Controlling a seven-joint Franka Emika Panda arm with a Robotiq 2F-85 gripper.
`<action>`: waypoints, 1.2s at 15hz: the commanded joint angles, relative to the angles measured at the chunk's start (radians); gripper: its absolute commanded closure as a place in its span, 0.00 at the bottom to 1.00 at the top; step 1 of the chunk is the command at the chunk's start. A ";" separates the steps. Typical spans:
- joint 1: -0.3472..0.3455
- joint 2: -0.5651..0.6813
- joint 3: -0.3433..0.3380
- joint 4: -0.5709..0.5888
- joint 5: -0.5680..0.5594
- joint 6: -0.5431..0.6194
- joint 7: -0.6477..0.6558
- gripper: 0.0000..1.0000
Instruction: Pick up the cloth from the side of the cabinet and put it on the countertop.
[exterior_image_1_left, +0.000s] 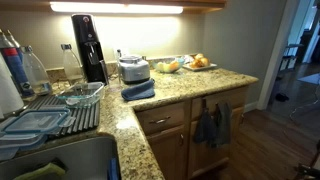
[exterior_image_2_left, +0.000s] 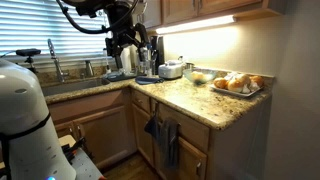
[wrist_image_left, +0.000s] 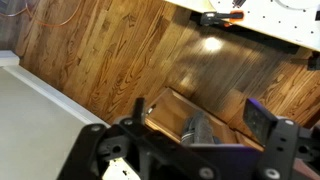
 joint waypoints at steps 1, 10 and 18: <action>0.032 -0.002 -0.021 0.004 -0.016 -0.011 0.018 0.00; 0.059 0.021 -0.009 -0.021 0.024 0.044 0.070 0.00; 0.127 0.153 0.072 -0.099 0.159 0.287 0.232 0.00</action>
